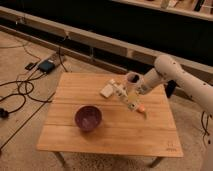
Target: Stand the bottle upright
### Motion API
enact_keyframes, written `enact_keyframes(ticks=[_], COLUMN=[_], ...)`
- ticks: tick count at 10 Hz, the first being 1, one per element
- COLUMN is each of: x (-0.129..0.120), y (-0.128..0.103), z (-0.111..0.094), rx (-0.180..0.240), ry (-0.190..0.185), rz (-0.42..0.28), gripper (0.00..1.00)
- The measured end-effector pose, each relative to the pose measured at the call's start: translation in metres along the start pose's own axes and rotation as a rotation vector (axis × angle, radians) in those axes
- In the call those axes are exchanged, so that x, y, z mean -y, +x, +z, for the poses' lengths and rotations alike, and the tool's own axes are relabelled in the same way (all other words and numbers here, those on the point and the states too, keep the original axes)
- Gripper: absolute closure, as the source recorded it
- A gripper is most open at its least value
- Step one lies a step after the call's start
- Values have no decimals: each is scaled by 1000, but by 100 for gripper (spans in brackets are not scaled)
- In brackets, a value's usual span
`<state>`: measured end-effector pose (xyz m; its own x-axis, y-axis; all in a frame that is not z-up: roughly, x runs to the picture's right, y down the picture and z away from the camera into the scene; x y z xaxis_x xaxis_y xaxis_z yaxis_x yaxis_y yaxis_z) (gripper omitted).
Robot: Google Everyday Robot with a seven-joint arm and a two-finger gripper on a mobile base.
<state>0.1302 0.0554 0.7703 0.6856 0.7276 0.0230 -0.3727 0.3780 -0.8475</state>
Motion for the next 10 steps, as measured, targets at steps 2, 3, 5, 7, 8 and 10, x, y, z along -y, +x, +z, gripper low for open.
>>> enact_keyframes(ticks=[2,3,5,7,8,10], x=[-4,-6,-11,-17,-23,-31], y=[-10,-14,-21,-21,-22,-23], z=[-11,-18,-31,-39,-45,-51], rx=[13,19,28,37,60,106], ry=[-47,-53,-70,-105,-152,-233], rz=[-100,-142,-231,-285,-306,-335], gripper=[100,100,100,100,100,100])
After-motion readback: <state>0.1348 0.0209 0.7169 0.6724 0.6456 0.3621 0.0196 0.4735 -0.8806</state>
